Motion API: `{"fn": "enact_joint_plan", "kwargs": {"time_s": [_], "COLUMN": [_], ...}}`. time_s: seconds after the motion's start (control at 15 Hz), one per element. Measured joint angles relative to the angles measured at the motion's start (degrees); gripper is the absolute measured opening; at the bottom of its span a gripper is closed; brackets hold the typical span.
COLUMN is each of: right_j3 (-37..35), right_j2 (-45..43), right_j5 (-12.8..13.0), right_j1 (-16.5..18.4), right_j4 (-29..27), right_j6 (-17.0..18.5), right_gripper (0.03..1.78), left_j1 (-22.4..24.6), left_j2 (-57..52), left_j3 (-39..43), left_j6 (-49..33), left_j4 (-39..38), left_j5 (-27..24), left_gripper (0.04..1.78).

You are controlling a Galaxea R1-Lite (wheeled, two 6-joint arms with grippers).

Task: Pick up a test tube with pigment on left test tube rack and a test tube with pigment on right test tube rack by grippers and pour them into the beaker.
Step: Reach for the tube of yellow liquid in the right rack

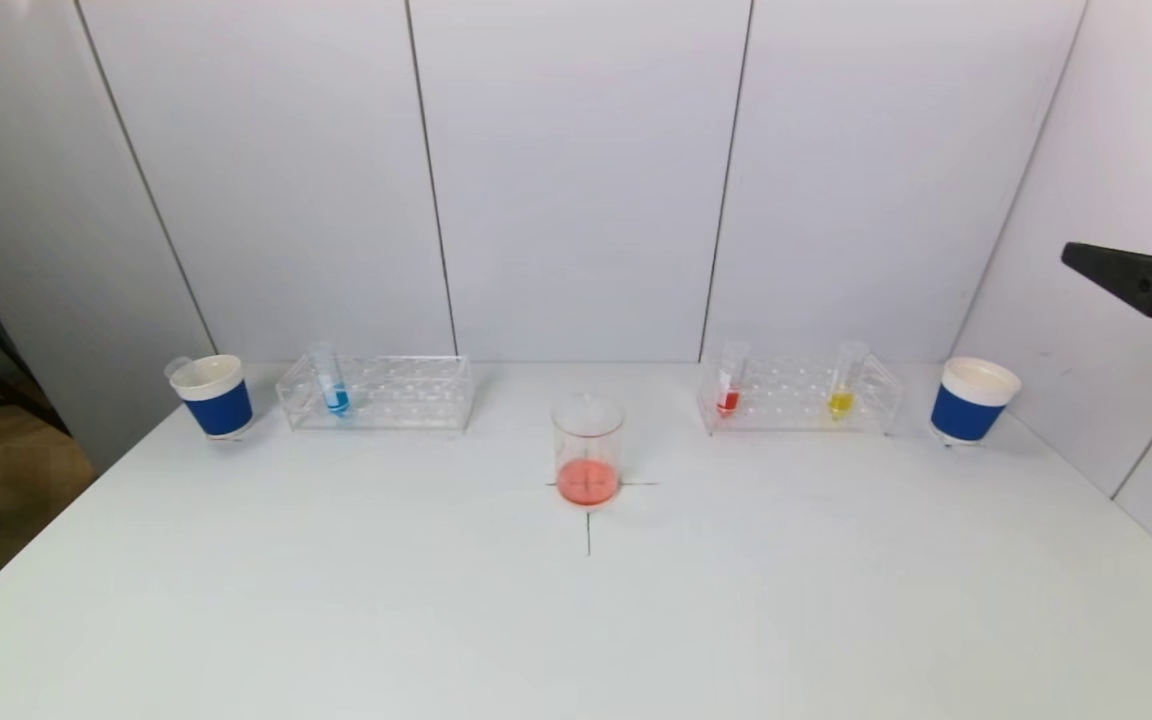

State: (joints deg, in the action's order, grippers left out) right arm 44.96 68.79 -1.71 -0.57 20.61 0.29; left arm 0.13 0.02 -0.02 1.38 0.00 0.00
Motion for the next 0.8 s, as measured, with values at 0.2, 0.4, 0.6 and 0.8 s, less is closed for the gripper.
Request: {"fn": "enact_joint_plan", "kwargs": {"time_s": [0.2, 0.4, 0.6, 0.8], "right_j3": [-1.9, -4.4, -6.0, -7.0], "right_j2": [9.2, 18.0, 26.5, 33.7], "right_j5": [1.3, 1.5, 1.5, 1.5], "right_j1": [-0.4, -0.7, -0.9, -1.0], "right_j4": [10.1, 20.7, 31.6, 38.5], "right_j6": [0.2, 0.7, 0.9, 0.9], "right_gripper": [1.77, 1.77, 1.77, 1.77], "left_j1": [0.0, 0.0, 0.0, 0.0], "left_j2": [0.0, 0.0, 0.0, 0.0], "left_j3": [0.0, 0.0, 0.0, 0.0], "left_j6": [0.0, 0.0, 0.0, 0.0], "left_j4": [0.0, 0.0, 0.0, 0.0], "left_j5": [0.0, 0.0, 0.0, 0.0], "left_gripper": [1.76, 1.76, 1.76, 1.76]}}
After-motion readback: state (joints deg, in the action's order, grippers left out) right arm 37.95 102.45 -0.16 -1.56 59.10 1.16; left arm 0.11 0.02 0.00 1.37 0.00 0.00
